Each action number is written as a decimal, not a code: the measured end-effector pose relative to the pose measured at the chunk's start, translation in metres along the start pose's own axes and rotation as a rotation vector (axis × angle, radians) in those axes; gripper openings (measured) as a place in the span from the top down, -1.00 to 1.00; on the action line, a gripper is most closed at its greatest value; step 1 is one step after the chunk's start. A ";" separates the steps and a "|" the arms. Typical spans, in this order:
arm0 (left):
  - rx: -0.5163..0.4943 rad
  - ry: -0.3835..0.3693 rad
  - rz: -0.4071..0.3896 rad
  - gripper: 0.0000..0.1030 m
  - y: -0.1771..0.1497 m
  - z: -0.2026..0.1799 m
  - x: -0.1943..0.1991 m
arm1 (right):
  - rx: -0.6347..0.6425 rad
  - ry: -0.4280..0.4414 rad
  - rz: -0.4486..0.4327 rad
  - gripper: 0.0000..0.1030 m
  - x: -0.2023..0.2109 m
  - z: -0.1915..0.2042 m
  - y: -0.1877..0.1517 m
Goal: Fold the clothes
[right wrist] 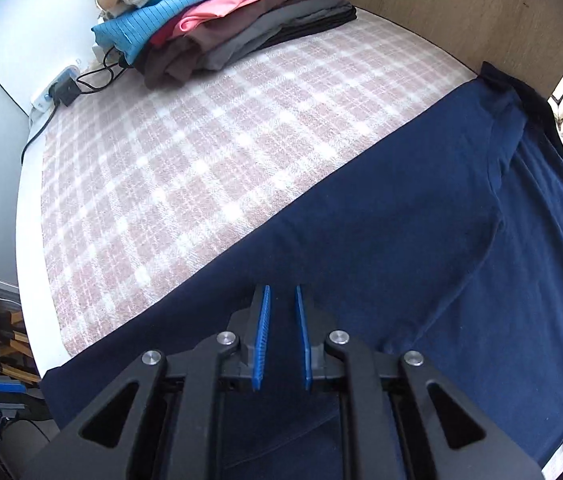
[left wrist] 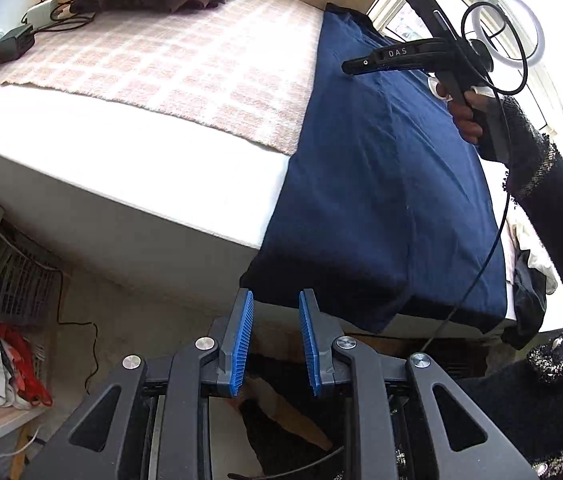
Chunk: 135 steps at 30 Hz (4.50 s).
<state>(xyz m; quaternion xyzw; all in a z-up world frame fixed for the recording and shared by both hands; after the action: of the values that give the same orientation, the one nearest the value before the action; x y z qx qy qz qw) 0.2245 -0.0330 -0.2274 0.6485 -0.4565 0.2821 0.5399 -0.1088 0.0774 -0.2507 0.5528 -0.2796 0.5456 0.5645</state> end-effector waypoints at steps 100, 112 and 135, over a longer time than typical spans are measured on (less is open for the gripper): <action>-0.429 -0.314 -0.061 0.92 0.365 -0.289 -0.259 | -0.435 -0.032 -0.412 0.93 0.180 -0.384 0.076; -0.341 -0.259 -0.031 0.91 0.349 -0.236 -0.254 | -0.327 -0.020 -0.255 0.83 0.125 -0.344 0.101; -0.555 -0.307 -0.130 0.87 0.182 -0.268 -0.058 | -0.539 0.019 -0.623 0.32 0.432 -0.298 -0.153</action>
<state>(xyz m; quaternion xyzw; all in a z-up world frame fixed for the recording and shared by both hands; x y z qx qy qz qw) 0.0704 0.2402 -0.1270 0.5391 -0.5499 0.0106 0.6378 0.0541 0.5184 0.0276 0.4382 -0.2267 0.2610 0.8297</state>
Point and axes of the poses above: each gripper's, at about its wrist camera, not at the fingertips, and x roughly against the way its jaws point, z to its left, y to its top, the point moved 3 cm from there along -x, roughly the way its jaws point, and after that the axes turned 15 degrees about -x, right-handed, at the moved point
